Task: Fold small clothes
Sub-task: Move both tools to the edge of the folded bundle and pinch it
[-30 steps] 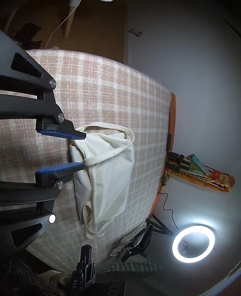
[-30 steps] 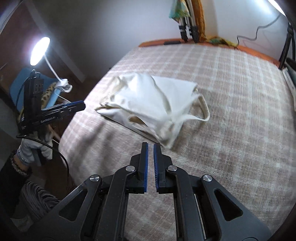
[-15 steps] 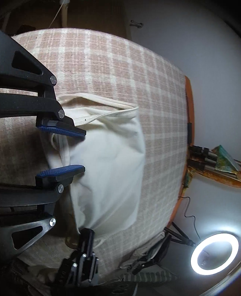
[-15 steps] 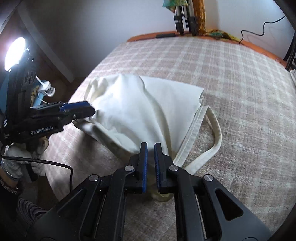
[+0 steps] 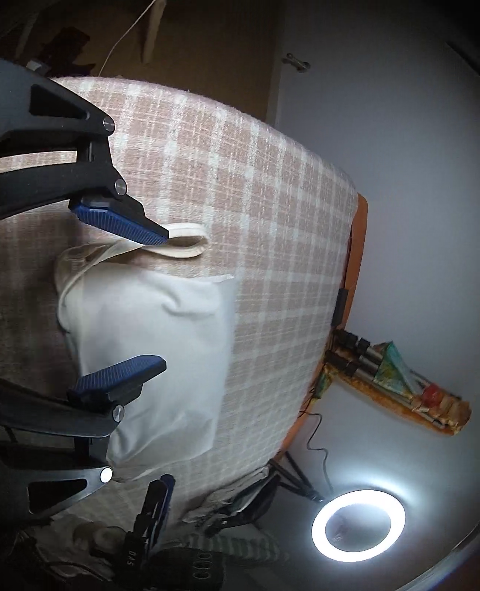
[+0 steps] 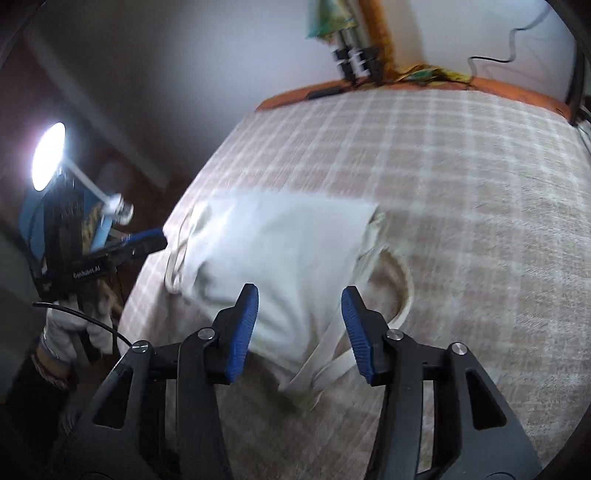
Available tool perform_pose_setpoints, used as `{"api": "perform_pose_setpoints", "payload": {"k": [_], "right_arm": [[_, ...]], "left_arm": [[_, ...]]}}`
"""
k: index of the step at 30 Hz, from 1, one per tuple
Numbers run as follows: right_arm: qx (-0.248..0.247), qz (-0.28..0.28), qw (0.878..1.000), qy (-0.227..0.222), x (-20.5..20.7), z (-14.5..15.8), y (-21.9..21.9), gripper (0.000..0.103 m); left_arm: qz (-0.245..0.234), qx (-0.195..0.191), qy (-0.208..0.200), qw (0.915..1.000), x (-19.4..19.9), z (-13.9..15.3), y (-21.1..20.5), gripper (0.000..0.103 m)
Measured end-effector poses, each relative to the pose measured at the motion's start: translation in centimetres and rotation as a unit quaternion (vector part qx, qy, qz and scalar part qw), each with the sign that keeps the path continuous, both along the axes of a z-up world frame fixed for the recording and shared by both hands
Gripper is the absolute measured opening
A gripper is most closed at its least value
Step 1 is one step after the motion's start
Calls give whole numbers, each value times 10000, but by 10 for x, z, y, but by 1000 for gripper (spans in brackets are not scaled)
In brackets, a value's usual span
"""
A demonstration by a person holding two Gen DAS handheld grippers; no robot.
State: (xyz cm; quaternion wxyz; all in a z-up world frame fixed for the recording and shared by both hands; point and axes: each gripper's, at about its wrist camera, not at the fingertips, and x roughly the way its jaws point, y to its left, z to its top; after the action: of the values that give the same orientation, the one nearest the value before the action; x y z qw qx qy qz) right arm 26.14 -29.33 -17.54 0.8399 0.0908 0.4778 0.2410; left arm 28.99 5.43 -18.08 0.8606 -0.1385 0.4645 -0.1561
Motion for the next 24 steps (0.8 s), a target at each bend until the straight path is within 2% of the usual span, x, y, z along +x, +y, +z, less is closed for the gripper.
{"api": "perform_pose_setpoints", "payload": {"k": [4, 6, 8, 9, 17, 19, 21, 24], "right_arm": [[477, -424, 9976, 258, 21, -12, -20, 50], [650, -539, 9956, 402, 30, -21, -25, 50], [826, -580, 9933, 556, 37, -31, -29, 50], [892, -582, 9925, 609, 42, -33, -28, 50], [1206, -581, 9878, 796, 67, -47, -20, 48], [1298, -652, 9861, 813, 72, -50, -20, 38], [1382, -668, 9844, 854, 75, -53, -21, 24], [1272, -685, 9867, 738, 72, -52, -21, 10]], "left_arm": [[177, -578, 385, 9974, 32, -16, 7, 62], [236, -708, 581, 9955, 43, -26, 7, 54], [207, -973, 752, 9922, 49, -33, 7, 37], [205, -1119, 796, 9903, 52, -36, 7, 35], [218, -1536, 881, 9840, 68, -52, -4, 33], [216, -1544, 789, 9846, 70, -51, -5, 31], [257, -1536, 659, 9856, 70, -47, -5, 22], [406, -1553, 385, 9863, 70, -41, 0, 12]]}}
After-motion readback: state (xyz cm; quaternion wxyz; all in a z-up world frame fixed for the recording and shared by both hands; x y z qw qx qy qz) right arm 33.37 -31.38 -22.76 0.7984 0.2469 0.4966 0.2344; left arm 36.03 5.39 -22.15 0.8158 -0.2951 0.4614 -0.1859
